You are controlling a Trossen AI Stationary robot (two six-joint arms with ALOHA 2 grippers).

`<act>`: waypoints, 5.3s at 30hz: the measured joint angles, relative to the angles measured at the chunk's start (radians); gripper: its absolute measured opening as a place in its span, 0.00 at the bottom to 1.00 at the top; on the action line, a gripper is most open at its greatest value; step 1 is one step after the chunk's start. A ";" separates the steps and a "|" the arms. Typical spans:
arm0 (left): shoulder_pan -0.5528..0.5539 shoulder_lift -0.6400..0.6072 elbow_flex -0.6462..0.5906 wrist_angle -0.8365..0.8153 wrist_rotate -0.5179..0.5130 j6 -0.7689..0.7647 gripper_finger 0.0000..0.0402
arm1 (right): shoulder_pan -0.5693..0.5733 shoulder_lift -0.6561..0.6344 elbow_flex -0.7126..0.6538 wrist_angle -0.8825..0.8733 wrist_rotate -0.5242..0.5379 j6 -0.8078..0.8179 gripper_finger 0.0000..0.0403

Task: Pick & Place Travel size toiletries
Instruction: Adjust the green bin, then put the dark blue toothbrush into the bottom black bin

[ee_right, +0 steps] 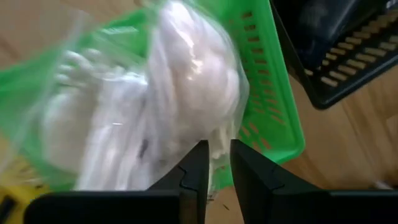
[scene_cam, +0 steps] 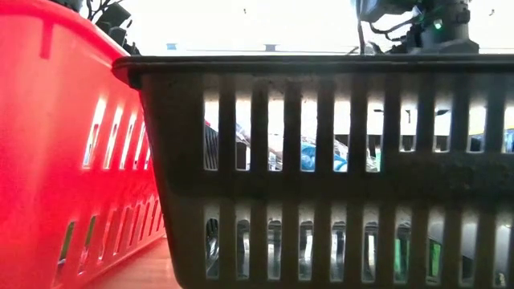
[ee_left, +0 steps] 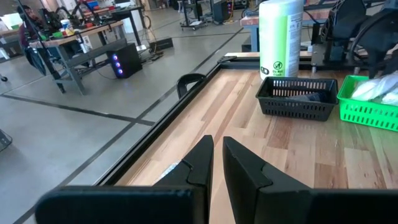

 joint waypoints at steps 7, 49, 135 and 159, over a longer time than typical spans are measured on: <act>0.000 0.000 0.000 0.000 0.000 0.000 0.07 | 0.000 0.000 0.091 -0.055 0.004 -0.056 0.14; 0.000 0.000 0.000 -0.001 0.000 -0.013 0.07 | 0.068 -0.306 -0.335 0.128 0.159 0.382 0.00; 0.000 0.000 0.000 -0.001 0.000 -0.023 0.07 | 0.055 -0.484 -0.132 0.187 0.198 0.092 0.00; 0.000 0.000 0.000 0.013 -0.013 0.005 0.07 | -0.038 -0.596 -0.136 0.370 0.340 -0.469 0.00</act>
